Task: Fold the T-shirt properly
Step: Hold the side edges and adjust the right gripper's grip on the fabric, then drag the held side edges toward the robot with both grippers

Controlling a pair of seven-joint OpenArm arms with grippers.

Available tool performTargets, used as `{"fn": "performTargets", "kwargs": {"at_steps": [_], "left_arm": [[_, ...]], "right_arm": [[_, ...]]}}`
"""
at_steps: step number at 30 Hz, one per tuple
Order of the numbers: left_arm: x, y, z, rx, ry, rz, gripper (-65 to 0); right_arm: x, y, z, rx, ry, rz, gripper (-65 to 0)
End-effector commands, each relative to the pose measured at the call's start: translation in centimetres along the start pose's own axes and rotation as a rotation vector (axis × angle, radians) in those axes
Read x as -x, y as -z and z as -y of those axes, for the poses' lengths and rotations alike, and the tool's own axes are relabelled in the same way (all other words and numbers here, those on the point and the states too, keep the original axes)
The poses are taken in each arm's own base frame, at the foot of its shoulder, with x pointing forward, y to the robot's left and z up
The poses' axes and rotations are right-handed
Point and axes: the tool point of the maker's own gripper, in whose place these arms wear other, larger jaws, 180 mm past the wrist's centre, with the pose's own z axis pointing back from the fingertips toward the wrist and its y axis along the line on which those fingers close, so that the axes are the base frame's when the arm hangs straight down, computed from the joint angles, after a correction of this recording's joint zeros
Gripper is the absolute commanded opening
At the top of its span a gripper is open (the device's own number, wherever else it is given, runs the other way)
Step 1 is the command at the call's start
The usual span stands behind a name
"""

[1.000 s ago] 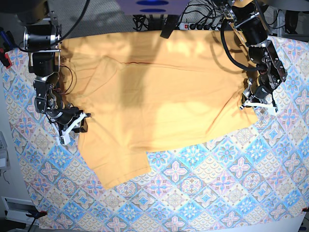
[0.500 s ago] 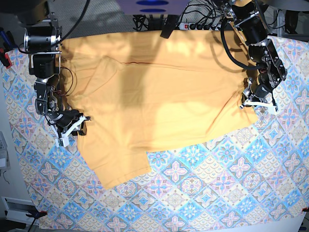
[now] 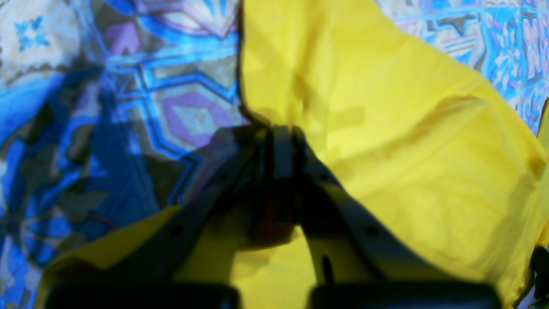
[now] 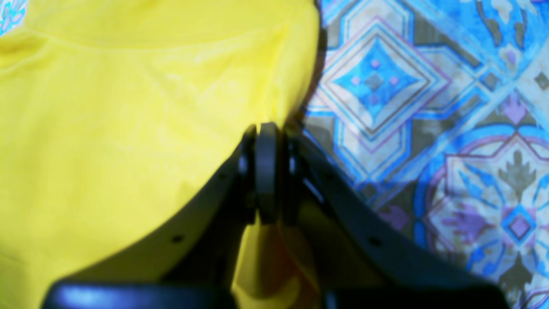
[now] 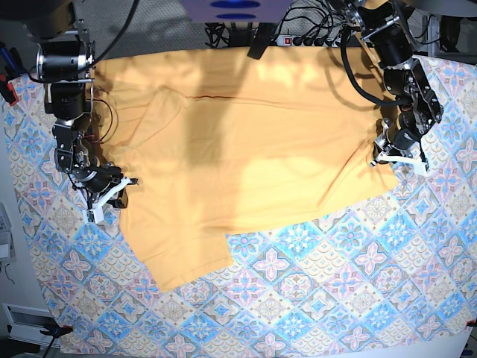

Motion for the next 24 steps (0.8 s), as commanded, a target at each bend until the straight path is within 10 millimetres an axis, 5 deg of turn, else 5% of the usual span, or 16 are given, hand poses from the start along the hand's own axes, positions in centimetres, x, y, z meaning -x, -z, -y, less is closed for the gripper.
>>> {"fn": "performTargets", "kwargs": {"at_steps": [1, 7, 24], "left_arm": [[-0.6, -0.2, -0.2, -0.016, 0.018, 0.002, -65.0], [-0.6, -0.2, -0.2, -0.016, 0.018, 0.002, -65.0], [-2.4, -3.8, -0.4, -0.033, 0.114, 0.101, -65.0]], "right_arm": [[-2.6, -0.2, 0.6, 0.005, -0.009, 0.062, -64.7], [-4.5, -1.0, 2.0, 0.037, 0.032, 0.127, -64.7], [-2.3, -5.3, 2.3, 0.061, -0.043, 0.094, -64.7]]}}
